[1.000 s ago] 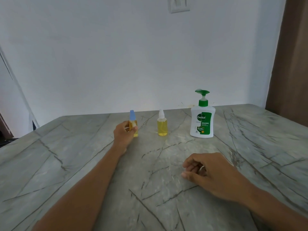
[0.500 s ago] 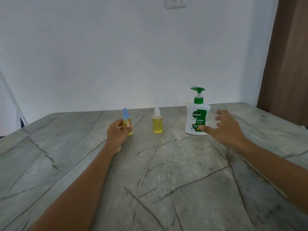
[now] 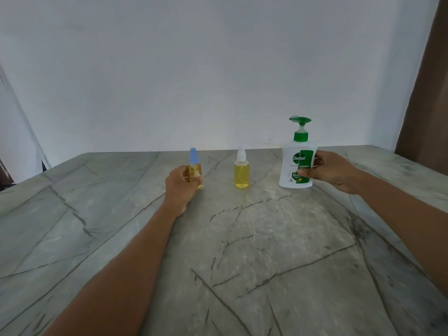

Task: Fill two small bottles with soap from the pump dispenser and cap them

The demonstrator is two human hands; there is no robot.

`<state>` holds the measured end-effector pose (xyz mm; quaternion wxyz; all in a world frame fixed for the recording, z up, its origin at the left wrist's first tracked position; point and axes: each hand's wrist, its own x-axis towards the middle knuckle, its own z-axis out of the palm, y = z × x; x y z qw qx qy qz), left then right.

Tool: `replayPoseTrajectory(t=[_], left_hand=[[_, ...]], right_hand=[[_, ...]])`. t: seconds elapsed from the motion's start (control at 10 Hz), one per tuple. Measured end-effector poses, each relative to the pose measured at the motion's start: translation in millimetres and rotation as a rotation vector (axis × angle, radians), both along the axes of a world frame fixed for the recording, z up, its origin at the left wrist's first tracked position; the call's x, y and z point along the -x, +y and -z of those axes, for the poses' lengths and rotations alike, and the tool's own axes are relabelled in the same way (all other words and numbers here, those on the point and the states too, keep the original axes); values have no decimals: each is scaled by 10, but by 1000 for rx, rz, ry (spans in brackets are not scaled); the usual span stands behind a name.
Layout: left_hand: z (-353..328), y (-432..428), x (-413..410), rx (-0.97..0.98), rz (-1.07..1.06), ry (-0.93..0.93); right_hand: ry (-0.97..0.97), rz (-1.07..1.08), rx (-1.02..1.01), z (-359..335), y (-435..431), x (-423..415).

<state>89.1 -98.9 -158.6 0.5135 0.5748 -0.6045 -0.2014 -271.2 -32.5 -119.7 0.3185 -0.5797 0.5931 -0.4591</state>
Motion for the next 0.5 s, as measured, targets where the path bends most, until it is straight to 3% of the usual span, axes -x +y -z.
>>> replayPoseTrajectory(t=[0.2,0.5], left_hand=[[-6,24,29,-25,15,11],[-80,691,-13,-168,-44,2]], right_hand=[[29,-1,-13,30,19,23],[313,263,-123,-19,685,-412]])
